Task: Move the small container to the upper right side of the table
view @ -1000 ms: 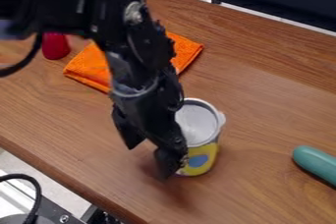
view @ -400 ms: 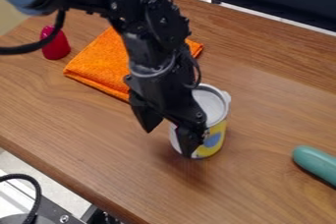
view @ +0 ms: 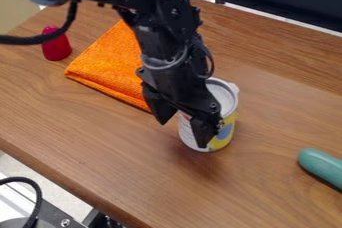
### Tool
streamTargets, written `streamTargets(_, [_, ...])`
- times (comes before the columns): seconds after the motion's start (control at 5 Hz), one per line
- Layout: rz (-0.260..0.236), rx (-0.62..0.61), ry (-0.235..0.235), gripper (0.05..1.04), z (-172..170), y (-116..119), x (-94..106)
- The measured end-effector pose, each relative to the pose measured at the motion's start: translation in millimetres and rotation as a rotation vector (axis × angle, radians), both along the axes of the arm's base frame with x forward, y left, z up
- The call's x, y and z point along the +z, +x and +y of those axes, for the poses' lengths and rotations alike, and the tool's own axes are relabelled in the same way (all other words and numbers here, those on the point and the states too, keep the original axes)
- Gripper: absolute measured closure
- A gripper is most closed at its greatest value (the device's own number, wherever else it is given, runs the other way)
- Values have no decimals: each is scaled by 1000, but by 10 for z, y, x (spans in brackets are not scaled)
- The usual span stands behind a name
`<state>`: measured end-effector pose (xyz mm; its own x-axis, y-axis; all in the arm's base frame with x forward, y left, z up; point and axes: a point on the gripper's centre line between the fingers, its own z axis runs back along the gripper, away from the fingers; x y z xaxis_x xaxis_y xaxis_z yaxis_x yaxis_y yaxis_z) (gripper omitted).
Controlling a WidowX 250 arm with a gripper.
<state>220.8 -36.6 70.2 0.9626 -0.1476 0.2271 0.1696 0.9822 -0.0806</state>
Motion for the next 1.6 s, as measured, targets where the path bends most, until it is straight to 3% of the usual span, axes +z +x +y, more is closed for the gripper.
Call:
streamTargets(0.6, [-56, 58, -13, 84, -46, 289, 43])
streamTargets(0.8, [-51, 68, -33, 84, -52, 369, 99])
streamTargets(1.2, [29, 23, -17, 84, 74, 145, 100])
streamTargets(1.4, [49, 14, 11, 84, 196, 34, 76])
streamTargets(1.6, [37, 39, 43, 84, 371, -37, 41])
